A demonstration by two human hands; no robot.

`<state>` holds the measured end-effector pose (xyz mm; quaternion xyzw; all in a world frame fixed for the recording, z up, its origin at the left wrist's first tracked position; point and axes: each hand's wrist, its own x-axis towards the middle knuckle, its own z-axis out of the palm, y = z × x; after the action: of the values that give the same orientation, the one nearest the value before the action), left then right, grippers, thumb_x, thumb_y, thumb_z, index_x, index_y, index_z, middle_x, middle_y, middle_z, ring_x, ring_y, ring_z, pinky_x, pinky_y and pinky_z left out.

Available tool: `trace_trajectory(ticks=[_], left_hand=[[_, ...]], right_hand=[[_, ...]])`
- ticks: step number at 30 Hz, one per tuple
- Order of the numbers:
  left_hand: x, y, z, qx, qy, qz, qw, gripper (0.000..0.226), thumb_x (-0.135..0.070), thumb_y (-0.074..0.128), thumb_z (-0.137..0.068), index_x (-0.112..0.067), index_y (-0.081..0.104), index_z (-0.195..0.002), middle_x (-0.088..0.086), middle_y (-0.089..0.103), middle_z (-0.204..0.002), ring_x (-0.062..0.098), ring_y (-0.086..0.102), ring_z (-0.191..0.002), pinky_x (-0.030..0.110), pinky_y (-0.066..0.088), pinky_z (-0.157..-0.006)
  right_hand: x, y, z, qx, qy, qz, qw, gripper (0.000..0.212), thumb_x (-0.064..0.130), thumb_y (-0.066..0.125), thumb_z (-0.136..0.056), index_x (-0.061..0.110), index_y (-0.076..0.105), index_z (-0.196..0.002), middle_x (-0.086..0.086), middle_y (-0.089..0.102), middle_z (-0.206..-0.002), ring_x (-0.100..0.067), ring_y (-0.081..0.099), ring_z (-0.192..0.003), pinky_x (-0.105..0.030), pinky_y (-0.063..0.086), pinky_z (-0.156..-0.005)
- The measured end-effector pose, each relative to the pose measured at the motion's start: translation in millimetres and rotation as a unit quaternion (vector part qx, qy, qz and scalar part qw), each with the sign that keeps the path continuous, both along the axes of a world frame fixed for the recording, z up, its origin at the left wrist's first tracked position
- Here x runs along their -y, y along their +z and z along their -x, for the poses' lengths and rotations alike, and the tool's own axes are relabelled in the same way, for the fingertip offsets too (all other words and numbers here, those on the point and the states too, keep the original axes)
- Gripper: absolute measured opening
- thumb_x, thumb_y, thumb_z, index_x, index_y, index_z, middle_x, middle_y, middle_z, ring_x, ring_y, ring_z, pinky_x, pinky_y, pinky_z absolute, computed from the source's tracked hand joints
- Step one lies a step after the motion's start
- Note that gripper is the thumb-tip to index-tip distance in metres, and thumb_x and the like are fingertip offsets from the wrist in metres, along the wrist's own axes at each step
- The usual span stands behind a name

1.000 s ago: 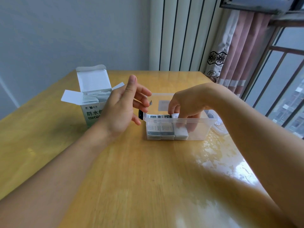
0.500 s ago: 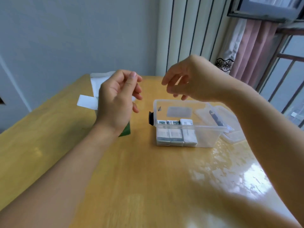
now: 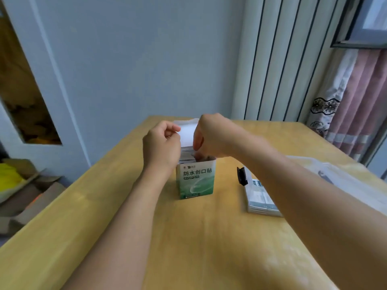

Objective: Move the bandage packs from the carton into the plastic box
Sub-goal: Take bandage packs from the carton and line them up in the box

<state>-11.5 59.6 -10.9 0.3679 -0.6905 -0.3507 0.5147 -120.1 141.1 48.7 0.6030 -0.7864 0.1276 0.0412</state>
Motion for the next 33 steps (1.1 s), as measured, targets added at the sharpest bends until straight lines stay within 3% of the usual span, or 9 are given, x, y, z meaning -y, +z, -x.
trace_trajectory(ticks=[4,9,13,16,21,25,27,30,33], left_hand=[[-1,0,-1,0.004,-0.009,-0.019,1.0,0.023,-0.002,0.056,-0.087,-0.022,0.067,-0.088,-0.004,0.065,-0.08,0.017,0.062,-0.081,0.021,0.046,-0.067],[-3,2,0,0.018,-0.003,-0.016,1.0,0.024,-0.003,0.053,-0.086,-0.023,0.067,-0.087,-0.007,0.063,-0.075,0.02,0.061,-0.082,0.031,0.048,-0.073],[-5,2,0,0.024,-0.001,-0.012,1.0,0.024,-0.004,0.051,-0.086,-0.022,0.068,-0.087,-0.007,0.064,-0.075,0.02,0.059,-0.079,0.031,0.048,-0.07],[-7,2,-1,0.041,0.004,0.003,0.999,0.023,-0.005,0.051,-0.087,-0.02,0.069,-0.09,-0.01,0.064,-0.077,0.019,0.06,-0.082,0.03,0.048,-0.071],[-8,5,-2,0.035,0.008,0.03,0.999,0.021,-0.006,0.053,-0.087,-0.019,0.069,-0.089,-0.009,0.065,-0.078,0.021,0.063,-0.084,0.031,0.05,-0.075],[-7,4,-1,0.036,0.009,0.048,0.998,0.02,-0.007,0.054,-0.087,-0.018,0.069,-0.089,-0.006,0.067,-0.081,0.021,0.063,-0.083,0.035,0.053,-0.077],[-6,0,-1,0.049,0.016,0.09,0.995,0.017,-0.01,0.054,-0.088,-0.018,0.069,-0.088,-0.005,0.068,-0.082,0.023,0.063,-0.082,0.036,0.053,-0.076],[-6,-4,-1,0.092,0.072,0.244,0.963,0.016,-0.019,0.051,-0.093,-0.015,0.064,-0.084,-0.006,0.065,-0.082,0.026,0.059,-0.083,0.035,0.044,-0.072],[-18,5,0,0.042,0.092,0.356,0.929,0.021,-0.023,0.05,-0.097,-0.012,0.062,-0.083,-0.003,0.063,-0.082,0.022,0.054,-0.08,0.031,0.04,-0.073]], right_hand=[[-6,-1,-8,-0.023,0.008,0.011,1.0,0.016,0.007,0.068,-0.072,0.019,0.077,-0.075,-0.004,0.073,-0.076,-0.027,0.07,-0.067,-0.035,0.061,-0.061],[-11,-7,-10,-0.025,0.0,0.034,0.999,0.018,0.005,0.069,-0.072,0.022,0.075,-0.072,0.0,0.072,-0.075,-0.023,0.066,-0.061,-0.031,0.057,-0.057],[-9,-10,-5,0.006,0.014,0.012,1.0,0.017,0.008,0.071,-0.075,0.022,0.079,-0.076,0.003,0.072,-0.077,-0.019,0.066,-0.069,-0.035,0.06,-0.066],[-6,-7,-3,0.029,0.022,-0.031,0.999,0.009,0.013,0.073,-0.08,0.02,0.078,-0.079,0.004,0.07,-0.073,-0.015,0.059,-0.063,-0.028,0.054,-0.06],[-3,-6,1,0.035,0.032,-0.058,0.997,0.007,0.023,0.071,-0.087,0.021,0.077,-0.085,-0.001,0.074,-0.082,-0.022,0.063,-0.074,-0.03,0.05,-0.064],[-4,-8,4,0.006,0.042,-0.036,0.998,0.014,0.027,0.071,-0.089,0.02,0.074,-0.077,0.006,0.063,-0.066,-0.017,0.053,-0.064,-0.026,0.042,-0.056],[-9,-2,7,0.024,0.046,-0.023,0.998,0.014,0.026,0.074,-0.086,0.022,0.071,-0.073,0.007,0.063,-0.066,-0.015,0.055,-0.064,-0.024,0.042,-0.054],[-24,15,20,0.07,0.044,0.051,0.995,0.003,0.021,0.078,-0.085,0.019,0.076,-0.085,0.004,0.073,-0.081,-0.009,0.064,-0.068,-0.017,0.047,-0.058],[-52,30,35,0.188,0.064,0.131,0.971,0.007,0.013,0.076,-0.087,0.013,0.074,-0.081,-0.004,0.076,-0.076,-0.006,0.068,-0.059,-0.017,0.052,-0.051]])
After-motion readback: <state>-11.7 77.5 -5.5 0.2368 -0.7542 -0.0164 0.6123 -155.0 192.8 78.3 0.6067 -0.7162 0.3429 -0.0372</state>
